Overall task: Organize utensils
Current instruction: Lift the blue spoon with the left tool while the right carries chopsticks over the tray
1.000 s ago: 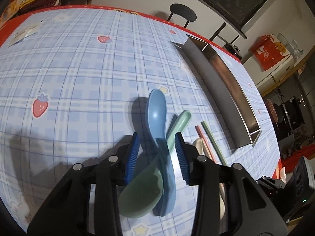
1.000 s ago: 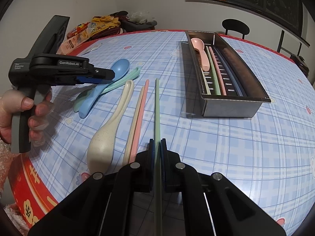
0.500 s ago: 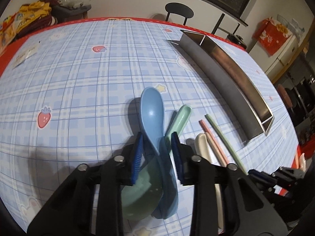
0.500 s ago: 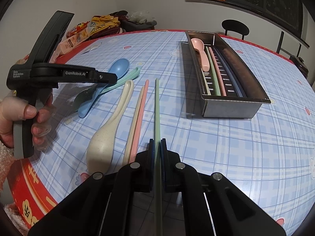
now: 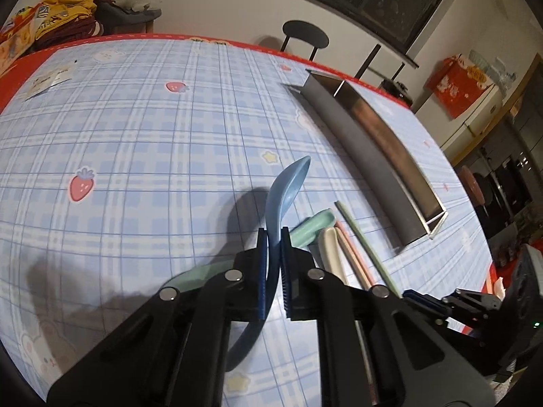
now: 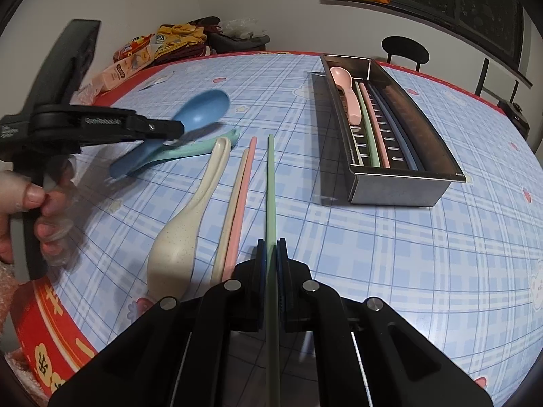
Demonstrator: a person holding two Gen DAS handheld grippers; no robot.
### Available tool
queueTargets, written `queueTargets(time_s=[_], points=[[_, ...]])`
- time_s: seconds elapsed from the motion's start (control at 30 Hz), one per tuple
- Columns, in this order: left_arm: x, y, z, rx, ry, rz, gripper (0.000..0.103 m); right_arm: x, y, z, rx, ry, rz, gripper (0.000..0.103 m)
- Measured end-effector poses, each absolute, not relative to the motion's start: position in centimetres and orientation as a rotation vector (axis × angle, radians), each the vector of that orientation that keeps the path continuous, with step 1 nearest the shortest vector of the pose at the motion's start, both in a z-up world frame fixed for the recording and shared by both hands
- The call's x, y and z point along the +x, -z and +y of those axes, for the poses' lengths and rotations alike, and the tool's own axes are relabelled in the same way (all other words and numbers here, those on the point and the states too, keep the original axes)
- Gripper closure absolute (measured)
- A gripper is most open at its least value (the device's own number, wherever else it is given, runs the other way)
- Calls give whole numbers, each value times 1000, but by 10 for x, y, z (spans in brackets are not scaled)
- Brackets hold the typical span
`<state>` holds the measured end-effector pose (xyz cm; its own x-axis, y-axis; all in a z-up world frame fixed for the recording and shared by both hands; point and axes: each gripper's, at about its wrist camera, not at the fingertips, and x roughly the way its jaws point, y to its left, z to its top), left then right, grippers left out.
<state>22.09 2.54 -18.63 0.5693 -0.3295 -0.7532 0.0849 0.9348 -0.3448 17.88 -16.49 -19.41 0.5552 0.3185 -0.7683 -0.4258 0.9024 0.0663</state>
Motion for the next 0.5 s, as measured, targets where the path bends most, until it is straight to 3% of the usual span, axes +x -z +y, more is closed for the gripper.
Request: queueTargets(time_s=[0.5], points=[[178, 159, 27, -428, 309, 848, 92, 166, 181, -194, 31, -501, 779, 97]])
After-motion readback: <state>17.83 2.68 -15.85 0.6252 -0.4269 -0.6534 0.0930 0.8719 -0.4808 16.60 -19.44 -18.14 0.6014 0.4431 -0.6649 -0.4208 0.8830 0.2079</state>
